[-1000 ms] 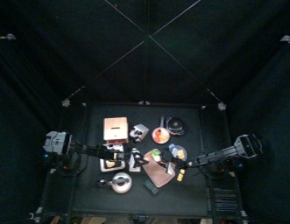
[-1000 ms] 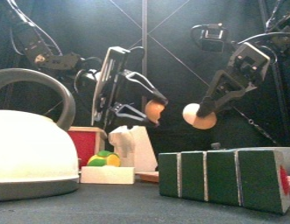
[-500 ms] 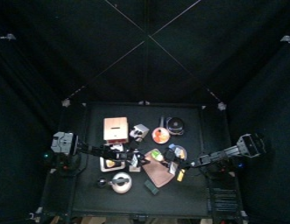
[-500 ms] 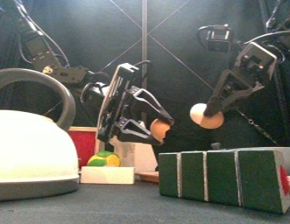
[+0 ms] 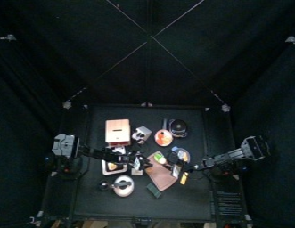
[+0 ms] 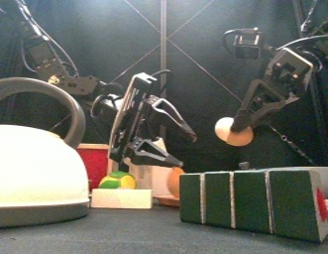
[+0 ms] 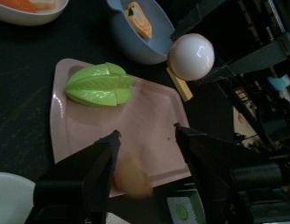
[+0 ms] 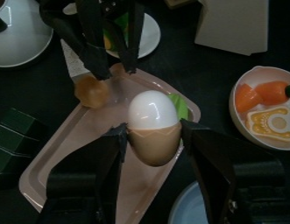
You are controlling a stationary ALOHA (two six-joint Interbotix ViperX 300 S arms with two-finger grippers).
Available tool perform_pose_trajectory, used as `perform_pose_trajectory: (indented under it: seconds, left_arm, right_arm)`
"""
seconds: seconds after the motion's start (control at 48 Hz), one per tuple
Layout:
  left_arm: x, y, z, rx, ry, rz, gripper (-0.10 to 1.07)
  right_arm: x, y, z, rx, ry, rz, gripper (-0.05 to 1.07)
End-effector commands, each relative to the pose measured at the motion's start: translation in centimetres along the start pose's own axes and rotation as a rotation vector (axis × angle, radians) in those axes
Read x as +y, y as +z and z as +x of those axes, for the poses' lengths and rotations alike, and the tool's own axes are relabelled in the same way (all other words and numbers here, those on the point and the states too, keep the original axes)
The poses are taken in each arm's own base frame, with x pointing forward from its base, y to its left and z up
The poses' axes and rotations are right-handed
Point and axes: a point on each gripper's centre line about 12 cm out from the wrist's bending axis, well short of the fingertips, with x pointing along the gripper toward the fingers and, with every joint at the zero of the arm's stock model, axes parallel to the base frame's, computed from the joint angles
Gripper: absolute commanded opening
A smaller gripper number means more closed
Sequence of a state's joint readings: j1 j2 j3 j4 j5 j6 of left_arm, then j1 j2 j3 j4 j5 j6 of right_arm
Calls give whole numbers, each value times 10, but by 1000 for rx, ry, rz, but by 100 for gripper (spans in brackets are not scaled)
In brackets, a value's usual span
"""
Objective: Drop egg shell
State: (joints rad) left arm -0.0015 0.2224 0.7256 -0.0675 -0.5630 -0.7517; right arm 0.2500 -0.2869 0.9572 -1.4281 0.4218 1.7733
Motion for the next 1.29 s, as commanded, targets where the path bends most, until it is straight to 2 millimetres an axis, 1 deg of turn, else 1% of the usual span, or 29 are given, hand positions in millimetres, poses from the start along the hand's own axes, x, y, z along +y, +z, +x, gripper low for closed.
perform_pose_trajectory:
  seconds: [0.0,1.0,1.167,1.271]
  left_arm:
    - [-8,9,-3,-25,-22,1,88]
    - [-8,11,-5,-28,-20,-4,88]
    - [-8,11,-5,-29,-21,-5,88]
    - [-12,13,-5,-41,-37,-3,88]
  right_arm:
    - [1,7,-3,-24,6,9,81]
    - [1,7,-3,-22,6,7,81]
    - [1,9,-3,-29,7,5,81]
    - [3,10,-2,-33,10,-6,81]
